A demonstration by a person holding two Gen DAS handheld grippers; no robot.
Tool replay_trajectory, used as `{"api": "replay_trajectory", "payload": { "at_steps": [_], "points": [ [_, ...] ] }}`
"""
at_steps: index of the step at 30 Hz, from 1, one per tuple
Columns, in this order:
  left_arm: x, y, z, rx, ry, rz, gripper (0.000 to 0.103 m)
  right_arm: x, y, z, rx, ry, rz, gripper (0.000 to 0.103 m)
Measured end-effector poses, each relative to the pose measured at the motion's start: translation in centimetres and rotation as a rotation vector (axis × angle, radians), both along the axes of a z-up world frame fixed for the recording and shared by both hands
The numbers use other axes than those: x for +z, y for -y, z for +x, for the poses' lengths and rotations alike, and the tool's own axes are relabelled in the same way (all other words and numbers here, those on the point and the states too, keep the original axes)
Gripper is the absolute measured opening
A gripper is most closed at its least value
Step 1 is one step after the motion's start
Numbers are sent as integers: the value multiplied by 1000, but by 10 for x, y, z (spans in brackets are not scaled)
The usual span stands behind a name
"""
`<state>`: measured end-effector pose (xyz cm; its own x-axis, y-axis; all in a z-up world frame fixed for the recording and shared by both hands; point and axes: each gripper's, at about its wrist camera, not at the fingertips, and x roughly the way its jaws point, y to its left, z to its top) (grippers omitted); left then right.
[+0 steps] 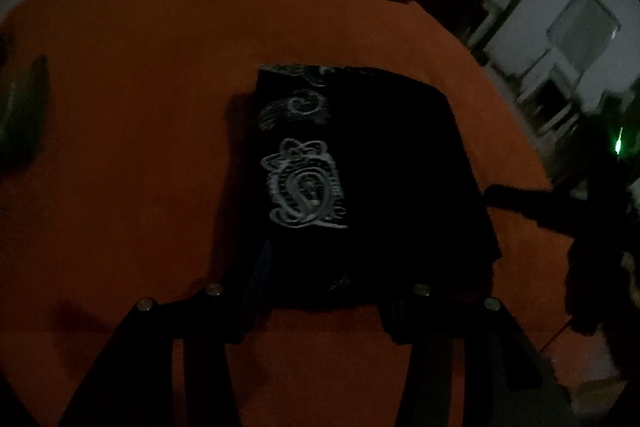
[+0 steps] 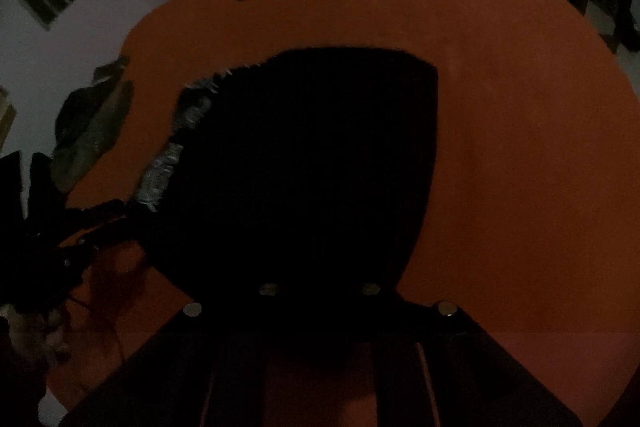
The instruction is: Fold clothes
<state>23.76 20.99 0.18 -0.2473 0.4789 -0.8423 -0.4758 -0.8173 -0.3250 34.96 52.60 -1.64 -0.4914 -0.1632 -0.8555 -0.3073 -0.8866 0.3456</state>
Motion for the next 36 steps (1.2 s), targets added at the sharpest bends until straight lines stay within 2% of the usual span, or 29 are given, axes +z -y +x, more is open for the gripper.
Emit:
{"api": "replay_trajectory", "payload": {
  "at_steps": [2,5,7,9,10,14,18,19,21,24,27,29,32,33,36],
  "points": [
    [-28,-5,-18,24,61,13,51,1,-1,6,-13,-2,-31,16],
    [-44,12,-38,70,212,134,51,-15,-8,8,-55,-2,-105,19],
    [-47,24,-39,79,262,195,51,-23,-12,14,-69,-2,-121,35],
    [-53,25,-39,76,273,212,51,-23,-28,30,-73,-7,-137,47],
    [-56,24,-37,72,275,215,51,-25,-33,34,-82,-13,-145,49],
    [-77,10,-35,109,336,292,51,-34,-47,45,-122,-39,-179,49],
    [-95,-9,-2,189,361,443,51,-46,-58,54,-174,-46,-232,50],
    [-103,-19,9,225,362,495,51,-48,-58,54,-176,-45,-237,50],
    [-112,-33,24,280,357,548,51,-51,-58,53,-181,-43,-247,50],
    [-132,-60,40,375,406,625,51,-55,-58,52,-187,-41,-261,50],
    [-137,-80,43,411,410,629,51,-59,-58,51,-194,-38,-276,50],
    [-138,-95,41,432,379,640,51,-60,-59,53,-192,-36,-274,50],
    [-135,-104,37,459,367,614,51,-62,-62,57,-199,-35,-283,50],
    [-135,-106,36,474,373,609,51,-62,-63,59,-203,-35,-288,50],
    [-147,-106,28,559,460,646,51,-63,-68,61,-206,-40,-300,50]
  ]
}}
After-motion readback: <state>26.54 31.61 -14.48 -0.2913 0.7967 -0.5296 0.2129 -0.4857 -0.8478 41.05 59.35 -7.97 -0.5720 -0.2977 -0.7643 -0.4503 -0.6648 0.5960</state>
